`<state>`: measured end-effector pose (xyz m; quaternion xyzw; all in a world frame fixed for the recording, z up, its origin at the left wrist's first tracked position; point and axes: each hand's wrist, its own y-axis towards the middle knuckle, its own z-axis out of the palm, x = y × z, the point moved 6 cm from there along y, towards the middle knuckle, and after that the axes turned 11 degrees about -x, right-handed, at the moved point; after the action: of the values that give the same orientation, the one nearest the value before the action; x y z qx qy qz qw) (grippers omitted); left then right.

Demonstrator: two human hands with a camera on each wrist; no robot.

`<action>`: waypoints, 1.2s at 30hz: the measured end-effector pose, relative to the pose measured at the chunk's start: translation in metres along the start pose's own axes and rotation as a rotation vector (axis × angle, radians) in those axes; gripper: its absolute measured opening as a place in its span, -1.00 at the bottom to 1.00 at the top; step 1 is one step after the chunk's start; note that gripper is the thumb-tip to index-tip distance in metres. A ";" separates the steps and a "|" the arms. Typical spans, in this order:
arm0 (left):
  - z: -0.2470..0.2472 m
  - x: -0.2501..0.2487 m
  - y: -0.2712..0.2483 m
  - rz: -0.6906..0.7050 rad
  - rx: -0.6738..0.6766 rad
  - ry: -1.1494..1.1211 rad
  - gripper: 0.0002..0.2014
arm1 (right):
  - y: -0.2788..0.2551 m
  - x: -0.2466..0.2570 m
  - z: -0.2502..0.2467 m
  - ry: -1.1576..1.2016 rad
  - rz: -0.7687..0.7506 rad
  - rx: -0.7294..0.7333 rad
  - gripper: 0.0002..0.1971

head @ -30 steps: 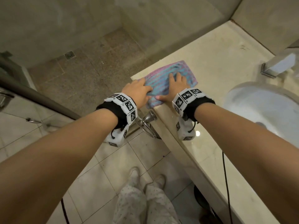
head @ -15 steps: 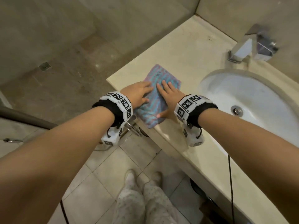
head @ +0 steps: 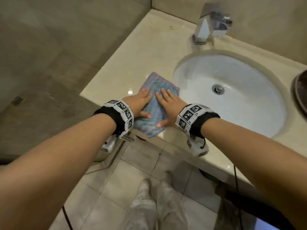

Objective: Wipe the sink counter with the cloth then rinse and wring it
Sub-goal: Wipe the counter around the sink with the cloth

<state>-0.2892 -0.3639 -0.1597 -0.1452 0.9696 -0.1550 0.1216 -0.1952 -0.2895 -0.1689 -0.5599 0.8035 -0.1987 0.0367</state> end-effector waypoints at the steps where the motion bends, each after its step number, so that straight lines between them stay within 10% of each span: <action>1: 0.001 -0.005 0.000 0.017 0.009 0.010 -0.06 | -0.005 -0.002 0.002 0.009 0.015 -0.002 0.25; 36: 0.071 -0.349 0.005 0.385 0.094 0.148 -0.04 | -0.304 -0.189 0.090 0.032 0.447 0.011 0.11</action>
<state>0.0532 -0.2663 -0.1600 0.0601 0.9774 -0.1841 0.0841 0.1689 -0.2311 -0.1733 -0.3647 0.9069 -0.1991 0.0701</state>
